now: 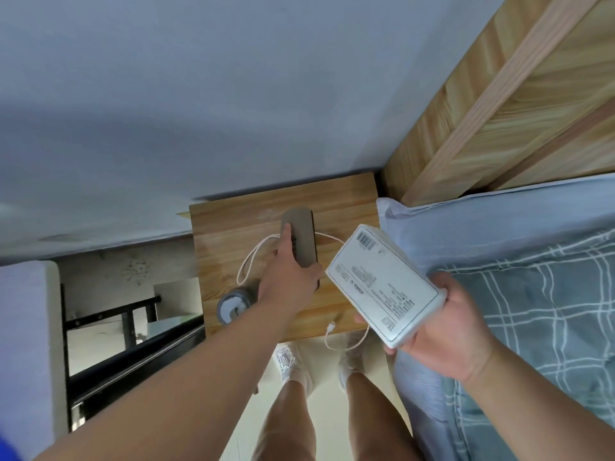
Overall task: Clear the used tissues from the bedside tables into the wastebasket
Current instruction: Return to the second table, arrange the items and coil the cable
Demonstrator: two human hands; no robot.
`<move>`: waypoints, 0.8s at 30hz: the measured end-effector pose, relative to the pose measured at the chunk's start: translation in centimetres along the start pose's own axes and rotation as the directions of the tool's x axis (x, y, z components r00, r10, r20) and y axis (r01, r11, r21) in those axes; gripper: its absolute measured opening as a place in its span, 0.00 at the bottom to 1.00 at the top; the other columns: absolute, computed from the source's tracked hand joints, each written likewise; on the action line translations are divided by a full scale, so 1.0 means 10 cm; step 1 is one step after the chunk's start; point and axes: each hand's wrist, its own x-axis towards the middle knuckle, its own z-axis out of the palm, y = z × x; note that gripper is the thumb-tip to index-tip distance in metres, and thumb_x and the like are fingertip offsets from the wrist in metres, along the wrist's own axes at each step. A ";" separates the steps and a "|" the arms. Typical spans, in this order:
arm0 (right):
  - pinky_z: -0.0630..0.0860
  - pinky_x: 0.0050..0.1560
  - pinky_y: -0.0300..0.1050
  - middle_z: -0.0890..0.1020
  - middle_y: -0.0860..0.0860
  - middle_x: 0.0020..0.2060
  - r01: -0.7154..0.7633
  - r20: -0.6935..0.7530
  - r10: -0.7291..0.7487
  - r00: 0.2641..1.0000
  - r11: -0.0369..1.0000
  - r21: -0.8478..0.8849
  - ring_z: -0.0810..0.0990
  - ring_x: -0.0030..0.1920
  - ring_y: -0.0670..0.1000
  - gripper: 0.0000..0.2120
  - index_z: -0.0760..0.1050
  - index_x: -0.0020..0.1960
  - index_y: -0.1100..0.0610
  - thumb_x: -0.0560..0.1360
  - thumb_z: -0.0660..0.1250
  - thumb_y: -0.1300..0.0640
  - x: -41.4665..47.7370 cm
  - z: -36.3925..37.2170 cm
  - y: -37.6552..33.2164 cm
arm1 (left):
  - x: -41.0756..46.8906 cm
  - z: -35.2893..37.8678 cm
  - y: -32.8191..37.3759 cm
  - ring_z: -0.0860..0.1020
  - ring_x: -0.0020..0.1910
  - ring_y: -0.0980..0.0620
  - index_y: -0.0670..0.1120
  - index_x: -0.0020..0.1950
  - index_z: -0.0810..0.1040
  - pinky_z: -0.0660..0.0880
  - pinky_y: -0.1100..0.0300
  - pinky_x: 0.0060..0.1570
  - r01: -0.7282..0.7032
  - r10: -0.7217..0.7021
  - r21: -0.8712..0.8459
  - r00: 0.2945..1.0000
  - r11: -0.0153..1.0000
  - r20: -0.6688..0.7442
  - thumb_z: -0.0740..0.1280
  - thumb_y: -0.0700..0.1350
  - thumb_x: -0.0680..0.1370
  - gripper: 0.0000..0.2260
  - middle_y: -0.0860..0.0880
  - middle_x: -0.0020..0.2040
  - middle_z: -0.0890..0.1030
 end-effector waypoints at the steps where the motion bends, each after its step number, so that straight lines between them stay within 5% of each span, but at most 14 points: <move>1: 0.78 0.44 0.56 0.77 0.65 0.67 0.003 0.024 -0.003 1.000 1.000 0.005 0.78 0.63 0.67 0.31 0.71 0.76 0.59 0.76 0.60 0.47 0.03 -0.01 -0.02 | 0.01 -0.01 0.01 0.81 0.41 0.57 0.64 0.85 0.45 0.83 0.55 0.39 -0.006 0.006 0.003 1.000 1.000 -0.006 0.75 0.51 0.78 0.48 0.45 0.72 0.75; 4: 0.78 0.52 0.59 0.77 0.65 0.68 0.034 0.060 -0.036 0.998 0.999 0.031 0.77 0.65 0.66 0.30 0.70 0.76 0.59 0.78 0.59 0.45 0.16 -0.02 -0.08 | 0.01 -0.05 0.07 0.77 0.37 0.64 0.62 0.86 0.46 0.70 0.71 0.24 -0.055 0.056 0.021 0.998 0.998 -0.041 0.75 0.56 0.78 0.47 0.50 0.71 0.77; 7: 0.80 0.55 0.64 0.77 0.64 0.68 0.076 0.003 -0.076 0.997 0.997 -0.004 0.77 0.65 0.66 0.33 0.70 0.76 0.57 0.77 0.65 0.40 0.35 -0.01 -0.17 | 0.05 -0.09 0.14 0.78 0.34 0.63 0.61 0.86 0.48 0.67 0.72 0.18 -0.116 0.119 0.057 0.991 0.992 -0.056 0.73 0.60 0.77 0.45 0.50 0.67 0.79; 10: 0.80 0.55 0.60 0.75 0.63 0.69 0.124 -0.117 -0.133 0.984 0.989 -0.081 0.76 0.65 0.63 0.32 0.71 0.77 0.56 0.77 0.67 0.42 0.62 0.05 -0.29 | 0.19 -0.09 0.21 0.79 0.40 0.62 0.61 0.86 0.48 0.75 0.64 0.31 -0.131 0.132 0.035 0.990 0.991 -0.039 0.74 0.55 0.78 0.45 0.47 0.71 0.76; 14: 0.81 0.53 0.59 0.78 0.61 0.69 0.201 -0.367 -0.305 0.879 0.934 -0.295 0.78 0.68 0.62 0.28 0.74 0.74 0.54 0.75 0.69 0.48 0.92 0.10 -0.45 | 0.37 -0.07 0.31 0.84 0.51 0.45 0.62 0.86 0.47 0.86 0.47 0.45 -0.099 0.098 -0.025 0.995 0.995 -0.034 0.73 0.52 0.78 0.45 0.44 0.74 0.72; 19: 0.84 0.47 0.47 0.82 0.47 0.62 0.151 -0.439 -0.620 0.651 0.672 -0.725 0.84 0.57 0.51 0.32 0.72 0.74 0.40 0.71 0.71 0.51 1.19 0.07 -0.52 | 0.60 0.04 0.36 0.83 0.45 0.45 0.60 0.86 0.45 0.84 0.45 0.46 -0.093 0.093 0.003 0.994 0.996 -0.056 0.70 0.57 0.78 0.44 0.44 0.68 0.74; 24: 0.67 0.76 0.53 0.67 0.49 0.78 -0.084 -0.286 -0.828 0.483 0.281 -0.956 0.65 0.77 0.50 0.36 0.63 0.80 0.49 0.75 0.72 0.55 1.45 -0.14 -0.46 | 0.69 0.22 0.33 0.75 0.43 0.55 0.62 0.86 0.43 0.77 0.52 0.44 -0.110 0.106 -0.025 0.988 0.994 -0.112 0.68 0.57 0.79 0.44 0.45 0.66 0.72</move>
